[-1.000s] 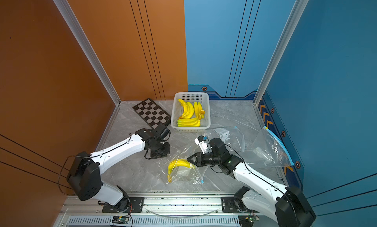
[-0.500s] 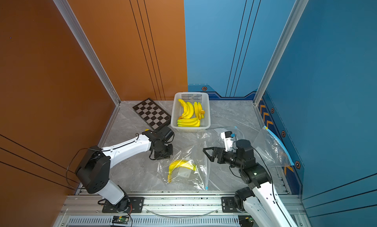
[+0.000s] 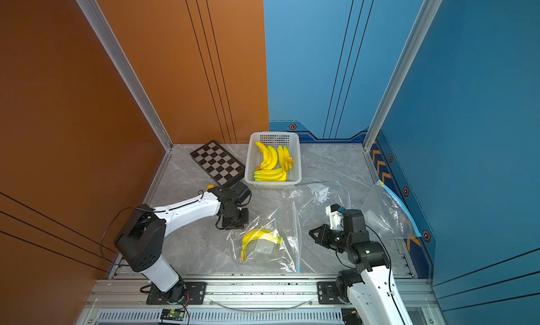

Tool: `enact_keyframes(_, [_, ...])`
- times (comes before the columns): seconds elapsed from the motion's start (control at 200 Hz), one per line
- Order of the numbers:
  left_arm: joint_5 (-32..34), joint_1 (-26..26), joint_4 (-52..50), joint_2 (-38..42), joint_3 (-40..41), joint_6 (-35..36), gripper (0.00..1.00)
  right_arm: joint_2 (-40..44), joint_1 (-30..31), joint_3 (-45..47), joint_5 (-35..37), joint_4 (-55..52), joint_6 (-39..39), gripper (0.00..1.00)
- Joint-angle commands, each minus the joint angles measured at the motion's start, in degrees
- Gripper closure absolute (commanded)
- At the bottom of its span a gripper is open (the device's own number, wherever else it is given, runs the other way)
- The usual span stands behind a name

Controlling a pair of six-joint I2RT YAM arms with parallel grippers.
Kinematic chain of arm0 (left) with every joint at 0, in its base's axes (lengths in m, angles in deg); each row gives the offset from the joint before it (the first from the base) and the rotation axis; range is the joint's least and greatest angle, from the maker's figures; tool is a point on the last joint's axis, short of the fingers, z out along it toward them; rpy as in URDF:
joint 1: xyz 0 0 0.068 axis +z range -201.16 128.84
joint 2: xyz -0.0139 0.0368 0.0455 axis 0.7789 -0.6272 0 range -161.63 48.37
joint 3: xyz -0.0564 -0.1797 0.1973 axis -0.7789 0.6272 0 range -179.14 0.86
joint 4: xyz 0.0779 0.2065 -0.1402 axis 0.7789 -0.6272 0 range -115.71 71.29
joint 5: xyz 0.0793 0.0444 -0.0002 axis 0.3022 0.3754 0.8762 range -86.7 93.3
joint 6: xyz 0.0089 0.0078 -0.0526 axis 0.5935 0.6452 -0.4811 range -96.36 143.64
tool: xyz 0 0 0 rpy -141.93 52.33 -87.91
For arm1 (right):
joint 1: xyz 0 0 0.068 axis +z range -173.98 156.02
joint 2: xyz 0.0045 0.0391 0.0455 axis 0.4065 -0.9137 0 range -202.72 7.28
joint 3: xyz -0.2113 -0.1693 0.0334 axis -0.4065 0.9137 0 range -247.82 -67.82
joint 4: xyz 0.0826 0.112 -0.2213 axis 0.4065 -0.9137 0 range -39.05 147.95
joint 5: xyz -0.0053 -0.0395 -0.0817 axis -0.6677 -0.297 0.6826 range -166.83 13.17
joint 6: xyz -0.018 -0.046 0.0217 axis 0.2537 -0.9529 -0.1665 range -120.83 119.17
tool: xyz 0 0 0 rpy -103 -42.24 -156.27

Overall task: Open the zip-top bag and take out the banana
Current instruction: Pick up the banana from the zipper food storage bag.

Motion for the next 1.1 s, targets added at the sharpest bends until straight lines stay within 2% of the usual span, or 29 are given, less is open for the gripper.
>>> enact_keyframes(0.0, [-0.82,-0.35,-0.04,0.05,-0.02,1.04,1.0,-2.41,3.32,0.76,-1.61,2.64,-0.09,1.0])
enact_keyframes(0.175, [-0.89,-0.3,0.12,-0.38,0.01,1.21,1.0,-5.85,9.02,2.91,-0.18,10.08,3.31,1.0])
enact_keyframes(0.506, [-1.49,-0.3,1.18,-0.99,0.84,0.78,1.0,-16.42,14.96,5.95,-0.81,25.03,7.5,0.99])
enact_keyframes(0.576, [-1.76,-0.33,1.73,-1.09,1.38,0.35,1.0,-19.1,16.98,6.04,-2.28,28.09,9.47,0.88])
enact_keyframes(0.736, [-2.17,-0.49,3.15,-0.78,2.72,-0.7,1.0,-22.87,20.54,6.66,-3.34,31.61,13.01,0.51])
enact_keyframes(0.796, [-2.18,-0.52,3.54,-0.57,3.29,-1.13,1.0,-23.73,21.08,6.57,-3.03,31.68,13.43,0.42])
enact_keyframes(0.896, [-2.66,-0.52,4.66,-0.3,3.63,-1.59,1.0,-24.39,22.59,5.93,-2.88,32.06,11.01,0.37])
enact_keyframes(0.961, [-2.82,-0.49,5.03,-0.39,3.63,-1.67,1.0,-23.8,24.86,3.8,-0.34,28.93,5.03,0.33])
enact_keyframes(1.096, [-3.33,-0.05,5.39,-1.04,3.63,-1.01,1.0,-22.31,29.7,2.03,4.18,28.08,-7.02,0.33])
